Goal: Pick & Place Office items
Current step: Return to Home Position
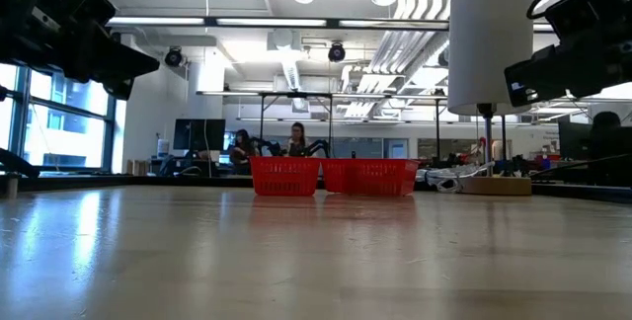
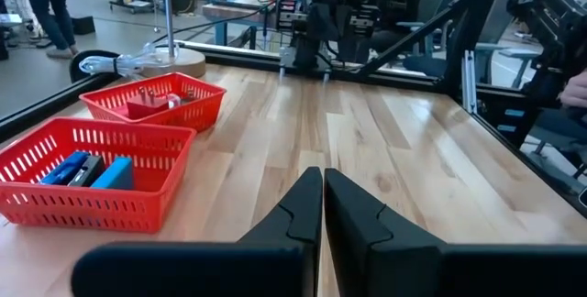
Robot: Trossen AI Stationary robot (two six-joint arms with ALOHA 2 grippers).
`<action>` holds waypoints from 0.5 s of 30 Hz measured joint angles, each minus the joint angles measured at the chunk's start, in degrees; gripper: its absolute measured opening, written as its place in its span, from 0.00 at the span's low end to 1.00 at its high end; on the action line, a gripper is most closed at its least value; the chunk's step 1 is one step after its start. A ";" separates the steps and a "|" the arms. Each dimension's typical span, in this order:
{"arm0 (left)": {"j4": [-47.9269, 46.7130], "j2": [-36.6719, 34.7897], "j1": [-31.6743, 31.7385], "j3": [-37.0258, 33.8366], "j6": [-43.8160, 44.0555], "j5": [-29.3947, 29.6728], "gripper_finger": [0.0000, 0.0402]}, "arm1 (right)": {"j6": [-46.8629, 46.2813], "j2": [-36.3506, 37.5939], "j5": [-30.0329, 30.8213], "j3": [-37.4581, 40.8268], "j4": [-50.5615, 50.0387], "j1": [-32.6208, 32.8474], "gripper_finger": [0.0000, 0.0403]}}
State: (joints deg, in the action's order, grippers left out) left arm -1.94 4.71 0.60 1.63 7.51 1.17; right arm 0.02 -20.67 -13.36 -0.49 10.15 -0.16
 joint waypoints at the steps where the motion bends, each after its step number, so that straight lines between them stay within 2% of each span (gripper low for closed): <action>1: 0.02 -0.02 0.00 -0.02 0.01 0.00 0.03 | 0.01 0.00 0.24 0.00 0.03 0.00 0.00; 8: 0.58 0.00 0.00 -0.08 0.00 0.14 0.03 | -1.84 -0.02 4.82 0.02 1.25 0.00 0.00; 15: 8.96 -0.02 0.00 -0.11 -0.02 0.46 0.03 | -1.82 -0.02 6.29 0.04 1.48 0.00 0.00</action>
State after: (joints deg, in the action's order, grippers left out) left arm 7.03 4.69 0.60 1.52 7.49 1.63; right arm -1.80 -20.69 -7.07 -0.45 11.64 -0.16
